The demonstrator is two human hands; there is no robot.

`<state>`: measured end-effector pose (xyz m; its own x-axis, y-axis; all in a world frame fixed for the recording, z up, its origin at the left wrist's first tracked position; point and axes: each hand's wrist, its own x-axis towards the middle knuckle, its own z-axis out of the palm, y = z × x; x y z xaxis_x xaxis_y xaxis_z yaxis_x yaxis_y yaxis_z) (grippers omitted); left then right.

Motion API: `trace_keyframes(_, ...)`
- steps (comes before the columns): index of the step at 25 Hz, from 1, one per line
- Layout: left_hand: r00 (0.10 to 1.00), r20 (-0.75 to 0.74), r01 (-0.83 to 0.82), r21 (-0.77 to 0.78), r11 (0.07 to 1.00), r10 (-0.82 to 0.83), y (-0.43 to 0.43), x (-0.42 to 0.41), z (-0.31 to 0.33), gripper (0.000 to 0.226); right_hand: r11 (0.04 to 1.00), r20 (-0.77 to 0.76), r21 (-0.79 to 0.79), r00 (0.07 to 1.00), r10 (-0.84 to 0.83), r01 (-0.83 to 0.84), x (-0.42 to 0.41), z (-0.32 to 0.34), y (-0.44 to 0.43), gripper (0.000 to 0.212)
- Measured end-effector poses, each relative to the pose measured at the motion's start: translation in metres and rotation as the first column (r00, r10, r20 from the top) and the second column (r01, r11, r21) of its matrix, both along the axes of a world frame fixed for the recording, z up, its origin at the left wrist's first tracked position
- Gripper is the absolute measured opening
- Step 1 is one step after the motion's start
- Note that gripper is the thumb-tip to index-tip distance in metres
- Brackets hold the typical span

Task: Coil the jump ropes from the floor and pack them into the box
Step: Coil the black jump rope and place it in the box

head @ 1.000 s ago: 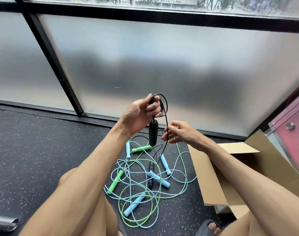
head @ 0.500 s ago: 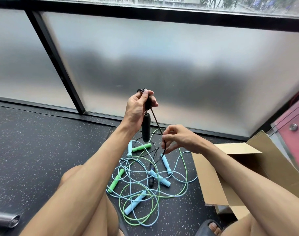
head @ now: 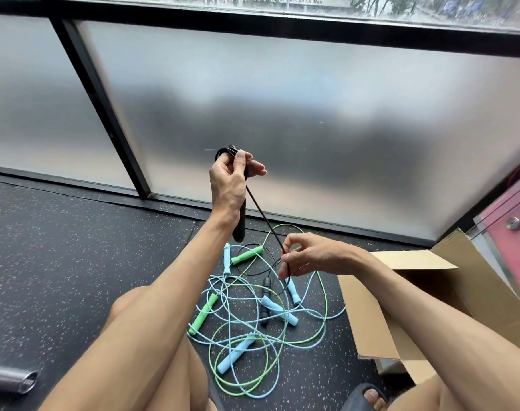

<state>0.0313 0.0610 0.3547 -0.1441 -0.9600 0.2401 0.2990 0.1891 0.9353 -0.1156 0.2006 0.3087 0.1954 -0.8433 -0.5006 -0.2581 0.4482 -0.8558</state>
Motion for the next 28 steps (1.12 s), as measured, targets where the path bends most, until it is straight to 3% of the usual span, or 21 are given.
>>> trace_keyframes(5, 0.992, 0.09, -0.082, -0.088, 0.993, 0.09, -0.01, 0.002, -0.003, 0.028, 0.986, -0.057, -0.123, 0.991, -0.122, 0.114, 0.001, 0.005, -0.001, 0.012)
trace_keyframes(11, 0.979, 0.161, -0.105, -0.117, 0.988, 0.123, -0.015, 0.006, -0.005, 0.029, 0.916, -0.37, -0.391, 0.926, -0.069, -0.088, 0.01, 0.012, -0.007, 0.014)
trace_keyframes(15, 0.944, 0.317, -0.05, -0.127, 0.991, 0.088, -0.021, 0.008, -0.012, 0.025, 0.836, -0.393, -0.538, 0.909, -0.142, -0.102, 0.008, 0.019, -0.009, 0.022)
trace_keyframes(18, 0.898, 0.427, 0.11, 0.018, 0.994, -0.107, -0.015, 0.006, -0.013, 0.022, 0.811, -0.333, -0.583, 0.923, -0.195, -0.039, 0.003, 0.024, -0.01, 0.022)
trace_keyframes(20, 0.802, 0.512, 0.265, 0.154, 0.952, -0.307, -0.007, 0.004, -0.01, 0.021, 0.774, -0.29, -0.632, 0.916, -0.275, 0.032, -0.001, 0.031, -0.011, 0.023)
trace_keyframes(24, 0.506, 0.558, 0.548, 0.381, 0.745, -0.657, 0.008, 0.005, -0.004, 0.03, 0.669, -0.142, -0.712, 0.889, -0.435, 0.213, -0.018, 0.038, -0.014, 0.025)
trace_keyframes(28, 0.39, 0.404, 0.717, 0.431, 0.548, -0.828, 0.016, 0.005, -0.002, 0.046, 0.616, -0.072, -0.719, 0.846, -0.528, 0.323, -0.028, 0.037, -0.015, 0.023)
